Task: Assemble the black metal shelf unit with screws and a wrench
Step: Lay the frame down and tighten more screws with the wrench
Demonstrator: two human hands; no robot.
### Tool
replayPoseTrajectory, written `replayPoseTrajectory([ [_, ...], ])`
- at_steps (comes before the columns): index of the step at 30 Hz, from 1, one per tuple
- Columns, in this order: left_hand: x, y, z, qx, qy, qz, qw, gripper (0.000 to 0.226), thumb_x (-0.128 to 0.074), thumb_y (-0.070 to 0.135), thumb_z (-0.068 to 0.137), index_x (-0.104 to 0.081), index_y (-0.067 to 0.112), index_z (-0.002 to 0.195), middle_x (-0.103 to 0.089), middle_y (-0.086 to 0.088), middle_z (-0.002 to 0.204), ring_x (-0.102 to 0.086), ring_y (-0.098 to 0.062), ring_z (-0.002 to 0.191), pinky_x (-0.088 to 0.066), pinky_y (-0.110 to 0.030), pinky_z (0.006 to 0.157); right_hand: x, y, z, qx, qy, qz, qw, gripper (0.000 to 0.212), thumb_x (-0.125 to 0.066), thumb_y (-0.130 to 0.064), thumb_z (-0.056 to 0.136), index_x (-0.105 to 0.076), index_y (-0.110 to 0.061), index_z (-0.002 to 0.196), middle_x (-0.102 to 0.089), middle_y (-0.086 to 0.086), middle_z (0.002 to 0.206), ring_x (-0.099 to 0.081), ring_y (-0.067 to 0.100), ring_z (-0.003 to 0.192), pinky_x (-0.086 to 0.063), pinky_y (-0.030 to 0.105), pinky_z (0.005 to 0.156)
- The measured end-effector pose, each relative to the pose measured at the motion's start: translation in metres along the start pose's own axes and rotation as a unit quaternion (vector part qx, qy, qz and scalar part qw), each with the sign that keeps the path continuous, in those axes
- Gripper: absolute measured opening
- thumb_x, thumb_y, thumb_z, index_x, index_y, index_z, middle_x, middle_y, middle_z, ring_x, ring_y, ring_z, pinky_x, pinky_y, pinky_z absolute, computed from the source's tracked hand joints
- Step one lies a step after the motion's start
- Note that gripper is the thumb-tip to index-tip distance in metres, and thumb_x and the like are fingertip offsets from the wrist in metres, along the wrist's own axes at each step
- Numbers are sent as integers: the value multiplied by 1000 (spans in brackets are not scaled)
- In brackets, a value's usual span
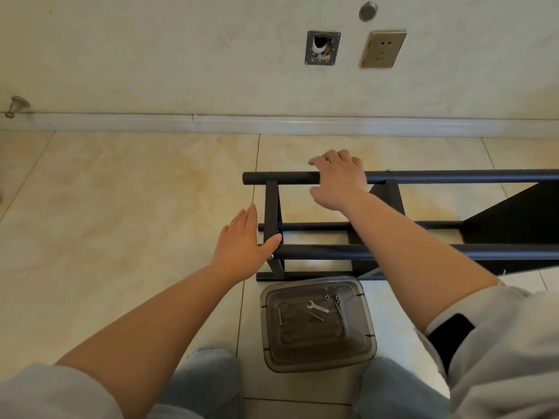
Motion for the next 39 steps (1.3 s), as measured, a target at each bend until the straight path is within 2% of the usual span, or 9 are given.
replayPoseTrajectory([
  [4,-9,-2,5,39,0,9,999,58,-28,56,95,-47,21,137,-51,-3,136,-41,-24,128,-35,-46,107,-20,13,6,0,-32,23,999,39,-48,-36,96,-41,-23,133,-54,5,123,-48,27,113,-33,40,97],
  [8,-9,-2,4,64,17,-93,993,48,-35,50,96,-58,20,124,-60,0,115,-56,-20,101,-48,-34,87,-17,14,10,10,-34,72,997,29,-48,-35,97,-50,-26,124,-61,2,111,-51,25,104,-34,38,90],
  [13,8,-1,13,28,88,-102,991,56,-36,54,93,-45,24,140,-42,3,143,-30,-20,134,-30,-39,111,1,24,11,10,1,67,998,30,-49,-35,96,-51,-27,126,-61,2,110,-52,25,104,-32,36,88],
  [20,-3,-7,21,69,-2,3,998,63,-27,65,92,-14,41,148,-6,2,159,2,-25,145,-8,-50,115,16,25,-8,17,77,71,994,35,-49,-28,96,-49,-28,131,-55,2,116,-44,24,111,-26,37,97],
  [24,42,-25,6,140,184,-82,969,83,-40,60,91,-3,18,152,0,-7,159,-2,-27,145,-8,-42,117,6,18,-32,31,107,109,988,32,-55,-22,93,-54,-25,125,-57,0,116,-44,22,113,-22,35,101],
  [27,59,-11,1,57,240,33,969,74,-41,52,94,-7,20,152,-11,-5,158,-4,-24,145,-2,-44,116,-4,15,-42,32,96,138,985,30,-56,-17,91,-56,-25,120,-57,-3,115,-43,21,113,-21,34,103],
  [31,41,14,8,-56,156,189,968,46,-33,44,99,-36,29,142,-48,4,138,-33,-19,135,2,-51,114,-27,14,-51,13,56,154,986,31,-57,-15,90,-56,-27,119,-55,-4,116,-42,19,113,-23,33,100],
  [35,18,16,16,-77,78,250,962,35,-36,42,100,-45,31,132,-55,6,125,-48,-16,119,-18,-42,112,-64,13,-57,-4,4,153,988,30,-57,-13,90,-56,-27,117,-53,-3,117,-40,19,113,-25,32,100],
  [39,-3,11,22,-83,42,258,962,33,-42,38,99,-48,31,131,-57,4,118,-52,-17,108,-37,-32,94,-91,7,-59,0,-25,131,991,31,-55,-13,91,-55,-25,119,-52,-3,118,-40,19,113,-28,33,99],
])
Point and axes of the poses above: each hand's wrist, its own z-axis towards the middle knuckle, its own x-axis out of the back of the hand, y = z × x, the point moved 10 cm from there along z, towards the middle knuckle
